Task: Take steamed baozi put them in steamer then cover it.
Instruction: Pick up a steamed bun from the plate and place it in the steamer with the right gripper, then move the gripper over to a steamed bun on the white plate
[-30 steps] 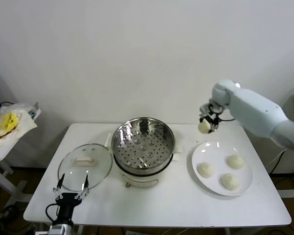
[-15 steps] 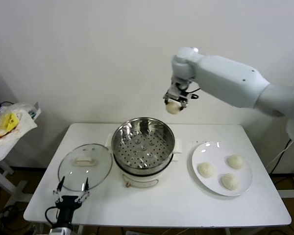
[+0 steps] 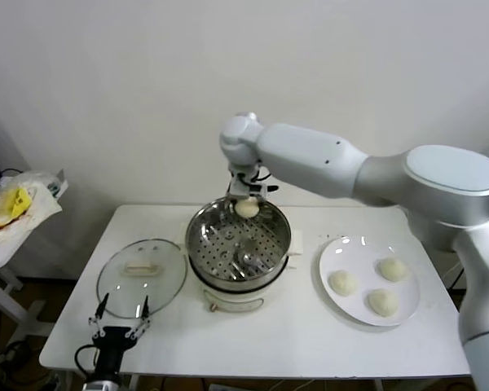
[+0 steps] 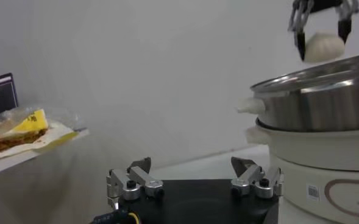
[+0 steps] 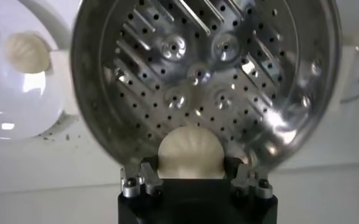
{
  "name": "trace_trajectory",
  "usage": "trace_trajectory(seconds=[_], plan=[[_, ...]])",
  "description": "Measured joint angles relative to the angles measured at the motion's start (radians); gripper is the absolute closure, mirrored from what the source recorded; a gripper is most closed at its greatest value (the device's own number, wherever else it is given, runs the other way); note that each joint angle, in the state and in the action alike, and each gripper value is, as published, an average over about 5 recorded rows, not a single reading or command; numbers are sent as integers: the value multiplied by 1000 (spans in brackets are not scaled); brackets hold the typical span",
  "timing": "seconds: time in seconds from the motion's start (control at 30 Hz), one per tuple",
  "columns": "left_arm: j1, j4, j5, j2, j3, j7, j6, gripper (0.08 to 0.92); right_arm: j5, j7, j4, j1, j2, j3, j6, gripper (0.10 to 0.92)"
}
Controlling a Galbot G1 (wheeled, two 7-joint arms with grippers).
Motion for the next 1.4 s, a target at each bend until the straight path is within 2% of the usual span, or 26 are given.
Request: trace_trajectory(seconds=[0.4, 0.67, 0.97, 1.17, 1.4], plan=[[-2, 6, 3, -1, 4, -2, -1, 177, -98, 33, -64, -82, 42, 15, 27, 326], [-1, 0, -4, -7, 7, -2, 11, 177, -150, 59, -81, -106, 44, 37, 36, 212], [-2, 0, -11, -7, 5, -4, 16, 177, -149, 59, -33, -76, 11, 61, 39, 202], [1, 0, -15, -4, 5, -6, 19, 177, -38, 22, 46, 0, -55, 42, -2, 203], [10, -2, -21, -2, 13, -12, 26, 177, 257, -18, 147, 146, -192, -41, -154, 203]])
